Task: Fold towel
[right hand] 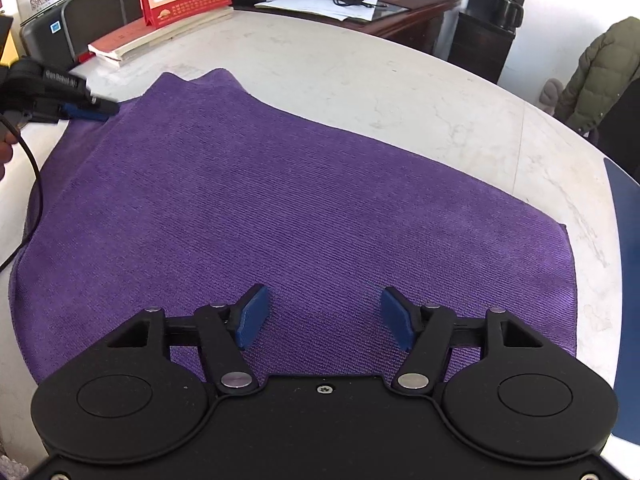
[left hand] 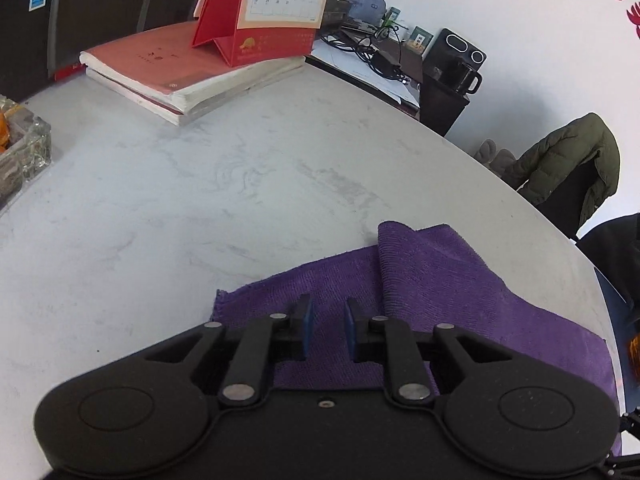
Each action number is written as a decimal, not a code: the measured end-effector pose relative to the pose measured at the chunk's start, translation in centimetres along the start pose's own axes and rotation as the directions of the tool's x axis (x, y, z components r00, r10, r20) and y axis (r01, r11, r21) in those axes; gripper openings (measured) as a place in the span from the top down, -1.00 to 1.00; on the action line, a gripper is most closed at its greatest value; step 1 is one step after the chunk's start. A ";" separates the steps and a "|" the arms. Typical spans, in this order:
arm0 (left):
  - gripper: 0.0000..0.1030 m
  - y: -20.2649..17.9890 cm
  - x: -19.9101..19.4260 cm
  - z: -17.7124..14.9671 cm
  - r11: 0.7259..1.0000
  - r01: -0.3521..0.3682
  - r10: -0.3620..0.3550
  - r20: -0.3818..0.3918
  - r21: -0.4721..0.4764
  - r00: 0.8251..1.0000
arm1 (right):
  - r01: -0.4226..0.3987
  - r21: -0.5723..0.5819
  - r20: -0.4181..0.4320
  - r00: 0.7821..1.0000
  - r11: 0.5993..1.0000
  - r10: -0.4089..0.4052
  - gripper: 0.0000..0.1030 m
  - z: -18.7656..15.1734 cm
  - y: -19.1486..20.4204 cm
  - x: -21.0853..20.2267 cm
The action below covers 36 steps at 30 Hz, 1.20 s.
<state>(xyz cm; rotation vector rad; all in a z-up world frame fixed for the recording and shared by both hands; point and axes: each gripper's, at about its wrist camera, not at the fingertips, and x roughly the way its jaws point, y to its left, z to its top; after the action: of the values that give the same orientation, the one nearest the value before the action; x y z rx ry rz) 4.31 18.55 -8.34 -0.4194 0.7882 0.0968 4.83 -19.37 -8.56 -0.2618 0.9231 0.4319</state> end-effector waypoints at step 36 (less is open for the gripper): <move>0.32 4.2 -14.4 -8.8 0.833 -0.543 0.552 -0.103 0.105 0.827 | 0.126 0.002 -0.076 0.989 0.992 -0.126 -0.52 0.7 -3.7 0.2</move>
<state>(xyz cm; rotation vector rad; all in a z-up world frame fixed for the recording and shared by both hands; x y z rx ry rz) -12.69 19.84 -5.06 -0.1171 1.0221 0.5861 7.09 -22.32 -8.18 -0.3303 0.9765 0.3036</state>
